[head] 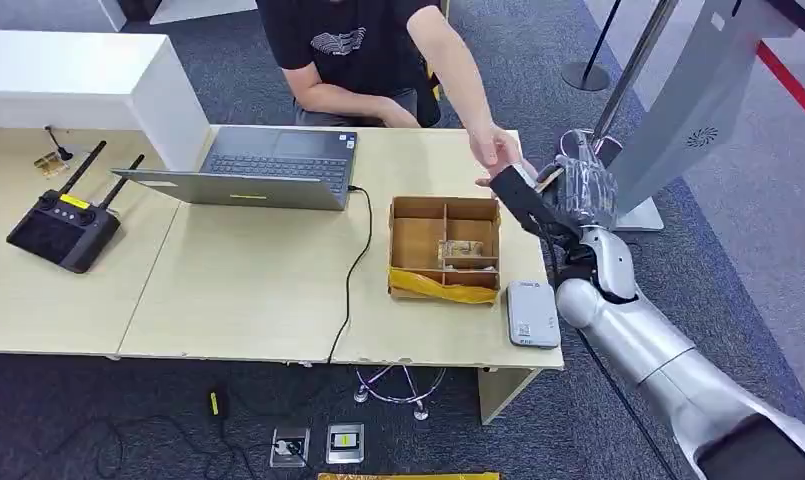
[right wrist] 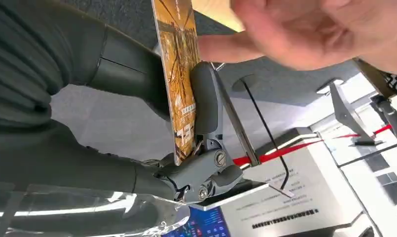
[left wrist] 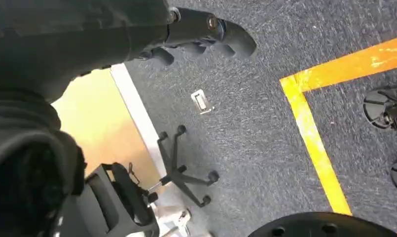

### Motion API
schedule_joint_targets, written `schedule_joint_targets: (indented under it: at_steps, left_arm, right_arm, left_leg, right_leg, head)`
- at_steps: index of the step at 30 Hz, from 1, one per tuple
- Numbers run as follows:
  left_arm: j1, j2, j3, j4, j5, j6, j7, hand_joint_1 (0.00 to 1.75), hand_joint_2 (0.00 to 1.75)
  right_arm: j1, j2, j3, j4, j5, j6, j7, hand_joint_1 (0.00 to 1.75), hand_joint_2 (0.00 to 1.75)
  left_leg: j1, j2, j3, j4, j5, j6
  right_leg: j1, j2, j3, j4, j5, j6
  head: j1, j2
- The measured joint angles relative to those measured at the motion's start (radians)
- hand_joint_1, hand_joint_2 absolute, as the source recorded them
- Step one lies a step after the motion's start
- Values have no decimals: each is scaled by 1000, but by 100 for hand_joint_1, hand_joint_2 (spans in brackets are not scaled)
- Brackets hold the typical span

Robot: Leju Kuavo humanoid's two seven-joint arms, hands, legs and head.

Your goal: Pass the card to the sensor for recognition and then transmit it.

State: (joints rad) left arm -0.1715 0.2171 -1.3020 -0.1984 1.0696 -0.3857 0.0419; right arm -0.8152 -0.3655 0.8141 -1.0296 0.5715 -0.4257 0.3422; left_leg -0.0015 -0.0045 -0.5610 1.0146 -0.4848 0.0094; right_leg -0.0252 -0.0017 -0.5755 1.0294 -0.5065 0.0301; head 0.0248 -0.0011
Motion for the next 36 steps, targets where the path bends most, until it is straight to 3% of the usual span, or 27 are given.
schedule_joint_targets:
  at_steps: [10, 11, 16, 20, 21, 25, 31, 36]
  left_arm:
    - [-1, -1, -1, 0, -1, 0, -13, 0, 0]
    - [-1, -1, -1, 0, -1, 0, -13, 0, 0]
    - [0, -1, -2, 0, 2, 0, -11, 0, 0]
    - [1, -2, -2, 0, 2, 0, -9, 0, 0]
    - [2, -2, -2, 0, 3, 0, -9, 0, 0]
    - [7, -3, -2, 0, 10, 0, -9, 0, 0]
    - [16, -3, -2, 0, 25, 0, -9, 0, 0]
    - [26, -3, -1, 0, 34, 0, -9, 0, 0]
  right_arm:
    - [1, 2, 6, 0, 24, 10, 34, 175, 175]
    - [1, 2, 6, 0, 26, 11, 34, 0, 0]
    - [2, 5, 7, 0, 22, 27, 34, 0, 0]
    - [9, 6, 8, -5, 19, 84, 39, 0, 0]
    - [12, 6, 8, -13, 34, 95, 54, 0, 175]
    - [31, -16, 10, -80, 85, 137, 102, 0, 175]
    - [73, -60, 3, -191, 66, 174, 137, 0, 175]
    - [170, -131, -34, -343, 57, 181, 196, 0, 175]
  left_leg:
    - [0, 0, 0, 0, 0, 0]
    - [0, 0, 0, 0, 0, 0]
    - [0, 0, 0, 0, 0, 0]
    - [0, 0, 0, 0, 0, 0]
    - [0, 0, 0, 0, 0, 0]
    - [0, 0, 0, 0, 0, 0]
    - [0, 1, 1, 0, 0, 0]
    - [0, 1, 0, 0, -1, 0]
  right_leg:
    - [0, 0, 0, 0, 0, 0]
    - [0, 0, 0, 0, 0, 0]
    - [0, 0, 0, 0, 0, 0]
    - [0, 0, 0, 0, 0, 0]
    - [0, 0, 0, 0, 0, 0]
    - [0, 1, 0, 0, 0, 0]
    - [0, 1, -1, 0, 0, 0]
    - [0, 1, 0, -1, 0, 0]
  head:
    - [0, 0]
    - [0, 0]
    - [0, 0]
    - [0, 0]
    - [0, 0]
    - [0, 0]
    - [0, 0]
    - [0, 0]
